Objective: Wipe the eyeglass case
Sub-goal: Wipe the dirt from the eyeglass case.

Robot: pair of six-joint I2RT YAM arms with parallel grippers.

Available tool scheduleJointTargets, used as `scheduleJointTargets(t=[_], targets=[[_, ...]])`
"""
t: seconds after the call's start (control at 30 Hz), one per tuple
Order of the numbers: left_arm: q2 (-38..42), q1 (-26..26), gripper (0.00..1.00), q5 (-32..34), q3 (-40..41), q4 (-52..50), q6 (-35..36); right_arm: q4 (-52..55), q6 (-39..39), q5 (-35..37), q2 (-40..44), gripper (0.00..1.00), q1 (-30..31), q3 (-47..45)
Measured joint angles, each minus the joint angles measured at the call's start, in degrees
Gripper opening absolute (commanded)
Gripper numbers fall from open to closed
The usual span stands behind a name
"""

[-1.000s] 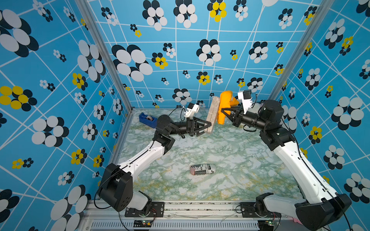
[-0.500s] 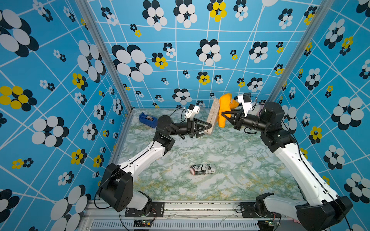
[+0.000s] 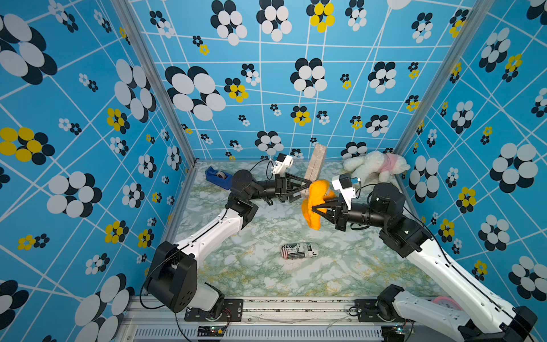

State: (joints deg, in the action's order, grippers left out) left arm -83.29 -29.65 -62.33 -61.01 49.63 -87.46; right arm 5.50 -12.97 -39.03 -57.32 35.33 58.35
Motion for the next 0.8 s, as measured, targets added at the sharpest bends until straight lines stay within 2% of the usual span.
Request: scheduleJointTargets(t=[0.27, 0.4, 0.53, 0.8], targets=[[-0.92, 0.07, 0.00, 1.49, 0.00, -1.22, 0.00, 3.23, 1.95, 2.32, -2.84, 0.00, 0.31, 3.04], [-0.92, 0.46, 0.00, 3.63, -0.04, -1.46, 0.04, 6.14, 2.71, 1.70, -3.93, 0.00, -4.24, 5.84], [-0.92, 0.00, 0.00, 1.40, -0.04, -1.64, 0.04, 5.68, 2.23, 3.96, -3.91, 0.00, -11.10, 6.75], [-0.92, -0.15, 0.00, -1.07, -0.04, -1.60, 0.09, 5.92, 1.40, 4.00, -4.07, 0.00, -12.33, 7.78]])
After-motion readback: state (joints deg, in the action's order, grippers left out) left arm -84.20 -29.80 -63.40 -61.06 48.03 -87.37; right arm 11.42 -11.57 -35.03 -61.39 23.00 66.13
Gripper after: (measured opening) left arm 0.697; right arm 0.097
